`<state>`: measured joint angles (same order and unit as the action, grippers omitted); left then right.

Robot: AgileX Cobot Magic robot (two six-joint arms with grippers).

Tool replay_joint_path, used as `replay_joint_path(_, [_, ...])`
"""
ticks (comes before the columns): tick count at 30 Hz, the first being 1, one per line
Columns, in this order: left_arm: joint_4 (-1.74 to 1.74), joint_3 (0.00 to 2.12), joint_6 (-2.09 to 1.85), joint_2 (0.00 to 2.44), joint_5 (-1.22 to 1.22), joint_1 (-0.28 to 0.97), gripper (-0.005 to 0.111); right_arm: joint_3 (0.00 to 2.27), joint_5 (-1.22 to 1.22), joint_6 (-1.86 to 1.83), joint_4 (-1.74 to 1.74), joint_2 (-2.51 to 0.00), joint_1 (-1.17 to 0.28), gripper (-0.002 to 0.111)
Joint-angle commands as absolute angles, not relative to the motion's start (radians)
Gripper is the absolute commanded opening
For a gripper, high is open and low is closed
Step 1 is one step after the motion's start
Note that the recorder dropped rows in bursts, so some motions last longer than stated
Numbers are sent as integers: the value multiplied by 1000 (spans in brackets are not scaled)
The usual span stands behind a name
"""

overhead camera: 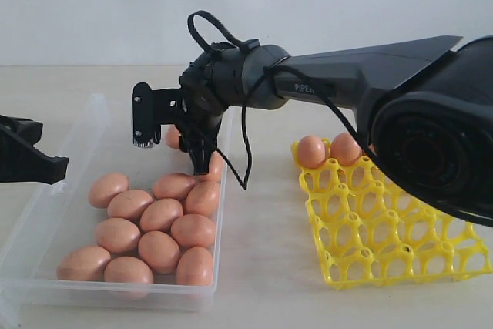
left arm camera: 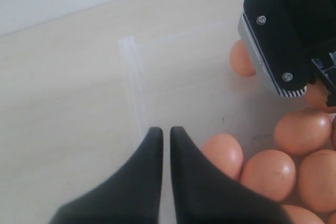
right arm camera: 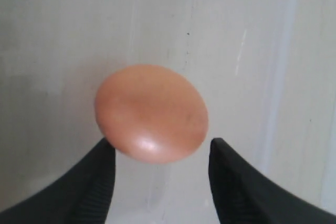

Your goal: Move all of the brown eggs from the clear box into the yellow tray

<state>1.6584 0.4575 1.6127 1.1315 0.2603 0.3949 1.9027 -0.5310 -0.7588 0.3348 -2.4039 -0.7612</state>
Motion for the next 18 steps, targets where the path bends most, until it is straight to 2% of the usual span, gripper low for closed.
replay_joint_path(1, [1664,454,1613,1123,255,391,4,1907,-501,-771,378,-2406,-767,49])
replay_joint_path(9, [1664,454,1613,1123,255,391,4,1907,-509,-742,370,-2406,-767,49])
replay_joint_path(18, [1668,454,1613,1123,255,391,4,1907,-577,-267,370,-2306,-767,49])
